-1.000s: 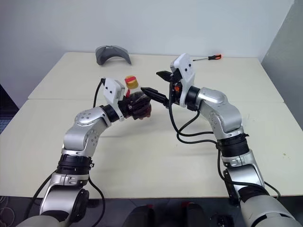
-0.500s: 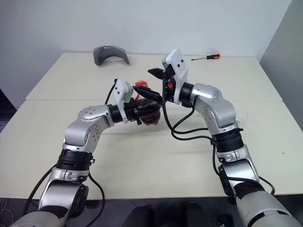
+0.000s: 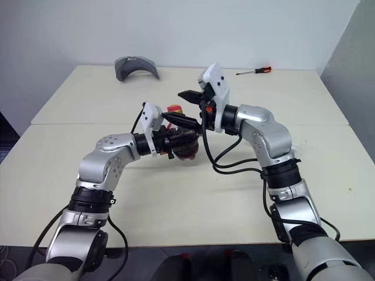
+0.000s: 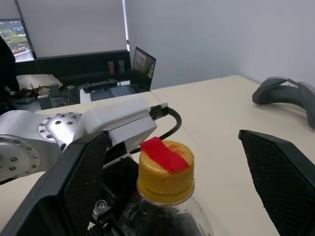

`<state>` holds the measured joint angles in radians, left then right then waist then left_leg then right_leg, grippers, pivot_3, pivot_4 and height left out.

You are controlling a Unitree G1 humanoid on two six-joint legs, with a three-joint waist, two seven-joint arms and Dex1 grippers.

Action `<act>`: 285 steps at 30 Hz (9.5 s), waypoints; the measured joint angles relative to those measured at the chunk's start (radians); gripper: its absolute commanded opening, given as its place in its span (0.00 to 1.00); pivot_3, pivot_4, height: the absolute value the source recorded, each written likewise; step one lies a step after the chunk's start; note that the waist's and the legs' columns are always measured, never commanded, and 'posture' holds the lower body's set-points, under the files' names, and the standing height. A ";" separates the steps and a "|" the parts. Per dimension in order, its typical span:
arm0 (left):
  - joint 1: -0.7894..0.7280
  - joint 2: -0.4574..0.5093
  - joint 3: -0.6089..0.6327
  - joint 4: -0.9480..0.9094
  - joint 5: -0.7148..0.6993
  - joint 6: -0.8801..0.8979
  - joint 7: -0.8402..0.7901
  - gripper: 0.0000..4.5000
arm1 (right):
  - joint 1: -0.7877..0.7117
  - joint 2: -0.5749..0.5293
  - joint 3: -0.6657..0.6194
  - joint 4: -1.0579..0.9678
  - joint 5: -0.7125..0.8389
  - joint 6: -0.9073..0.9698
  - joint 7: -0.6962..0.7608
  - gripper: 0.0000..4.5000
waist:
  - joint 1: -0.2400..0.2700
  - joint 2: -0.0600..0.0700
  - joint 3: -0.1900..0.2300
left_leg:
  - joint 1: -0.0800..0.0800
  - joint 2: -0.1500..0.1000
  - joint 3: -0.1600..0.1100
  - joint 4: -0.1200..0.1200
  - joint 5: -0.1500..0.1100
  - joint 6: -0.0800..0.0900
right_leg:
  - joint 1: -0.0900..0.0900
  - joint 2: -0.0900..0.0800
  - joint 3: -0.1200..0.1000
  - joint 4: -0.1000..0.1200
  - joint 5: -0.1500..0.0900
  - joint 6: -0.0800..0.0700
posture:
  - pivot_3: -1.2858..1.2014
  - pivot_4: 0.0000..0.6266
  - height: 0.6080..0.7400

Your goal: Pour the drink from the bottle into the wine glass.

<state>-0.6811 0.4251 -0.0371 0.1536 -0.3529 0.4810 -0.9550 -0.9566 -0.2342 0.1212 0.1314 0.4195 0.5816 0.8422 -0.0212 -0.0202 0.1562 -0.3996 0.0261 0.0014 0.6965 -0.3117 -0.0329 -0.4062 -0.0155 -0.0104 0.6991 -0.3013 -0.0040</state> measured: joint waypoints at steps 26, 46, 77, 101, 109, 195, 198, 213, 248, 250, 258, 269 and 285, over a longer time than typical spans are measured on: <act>0.194 0.133 0.016 -0.538 -0.250 0.338 -0.022 0.26 | -0.109 -0.119 0.031 0.094 0.160 0.099 0.569 0.25 | -0.009 0.003 0.003 | 0.000 0.000 -0.002 -0.001 -0.002 0.004 | 0.000 0.000 0.000 0.000 0.000 0.000 | 0.52 0.24 1.00; 0.204 0.159 0.038 -0.615 -0.348 0.441 0.061 0.25 | -0.117 -0.112 0.019 0.122 0.151 0.055 0.545 0.81 | -0.006 0.003 0.003 | 0.000 0.000 -0.001 0.000 0.000 0.000 | 0.001 0.000 0.000 -0.001 0.000 0.000 | 0.52 0.24 1.00; 0.083 0.105 -0.022 -0.206 -0.153 0.117 -0.010 0.25 | 0.053 -0.030 -0.014 -0.211 0.161 0.217 0.025 1.00 | -0.006 0.003 0.003 | 0.000 -0.001 -0.001 -0.001 0.000 0.000 | 0.000 0.000 0.000 0.000 0.000 0.000 | 0.52 0.24 1.00; 0.102 0.112 -0.023 -0.228 -0.151 0.126 -0.014 0.25 | 0.022 -0.025 0.011 -0.086 0.111 0.129 0.069 0.33 | -0.007 0.003 0.004 | 0.000 0.000 -0.001 -0.001 0.000 0.000 | 0.000 0.000 0.000 -0.001 0.000 0.000 | 0.52 0.24 1.00; 0.110 0.112 -0.019 -0.239 -0.152 0.129 -0.010 0.25 | 0.012 -0.028 0.014 -0.075 0.110 0.126 0.094 0.27 | -0.007 0.003 0.004 | 0.000 0.000 -0.001 -0.001 0.000 0.001 | 0.000 0.000 0.000 -0.001 0.000 0.000 | 0.52 0.24 1.00; 0.138 0.231 0.000 -0.348 -0.216 0.202 0.010 0.25 | 0.022 -0.039 0.021 -0.147 0.108 0.115 -0.032 1.00 | -0.008 0.004 0.006 | 0.000 0.000 -0.001 -0.001 -0.002 0.004 | 0.000 0.000 0.000 -0.001 0.000 0.000 | 0.52 0.24 1.00; 0.140 0.231 0.000 -0.348 -0.216 0.210 0.012 0.25 | 0.026 -0.092 0.016 -0.151 0.116 0.118 0.005 1.00 | -0.007 0.004 0.006 | 0.000 0.000 -0.001 -0.001 -0.002 0.004 | 0.000 0.000 0.000 -0.001 0.000 0.000 | 0.52 0.24 1.00; 0.142 0.239 0.007 -0.387 -0.227 0.209 0.001 0.25 | 0.057 -0.182 -0.046 -0.146 0.160 0.173 0.076 1.00 | -0.009 0.004 0.006 | 0.000 0.000 -0.001 -0.001 -0.002 0.004 | 0.000 0.000 0.001 -0.001 0.000 0.000 | 0.52 0.24 1.00; 0.140 0.236 0.007 -0.379 -0.221 0.203 0.005 0.25 | 0.030 -0.175 -0.027 -0.052 0.103 0.122 0.074 1.00 | -0.006 0.004 0.006 | 0.000 -0.001 -0.001 -0.001 -0.002 0.004 | 0.000 0.000 0.001 -0.001 0.000 0.000 | 0.52 0.24 1.00; 0.139 0.234 0.007 -0.379 -0.221 0.203 0.004 0.25 | 0.030 -0.187 -0.027 -0.045 0.093 0.116 0.075 1.00 | -0.008 0.004 0.006 | 0.000 0.000 -0.001 -0.001 -0.002 0.004 | 0.000 0.000 0.001 -0.001 0.000 0.000 | 0.52 0.24 1.00; 0.130 0.226 0.006 -0.378 -0.221 0.203 0.002 0.25 | 0.042 -0.196 -0.043 -0.053 0.092 0.119 0.087 1.00 | -0.007 0.004 0.006 | 0.000 0.000 -0.001 -0.001 -0.002 0.004 | 0.000 0.000 0.001 -0.001 0.000 0.000 | 0.52 0.24 1.00; 0.126 0.225 0.005 -0.378 -0.221 0.203 -0.001 0.24 | 0.067 -0.154 -0.045 -0.195 0.222 0.222 0.109 1.00 | -0.008 0.004 0.006 | 0.000 0.000 -0.001 -0.001 -0.002 0.004 | 0.000 0.000 0.001 -0.001 0.000 0.000 | 0.52 0.24 1.00; 0.126 0.225 0.005 -0.378 -0.220 0.203 -0.007 0.24 | 0.033 -0.104 -0.043 -0.161 0.213 0.200 0.062 1.00 | -0.007 0.004 0.006 | 0.000 0.000 -0.001 -0.001 -0.002 0.004 | 0.000 0.000 0.000 -0.001 0.000 0.000 | 0.52 0.24 1.00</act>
<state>-0.5550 0.6504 -0.0323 -0.2248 -0.5733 0.6843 -0.9622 -0.9238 -0.3377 0.0780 -0.0299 0.6323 0.7819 0.9044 -0.0287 -0.0159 0.1621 -0.3997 0.0258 0.0004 0.6956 -0.3139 -0.0292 -0.4065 -0.0156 -0.0100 0.6983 -0.3013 -0.0040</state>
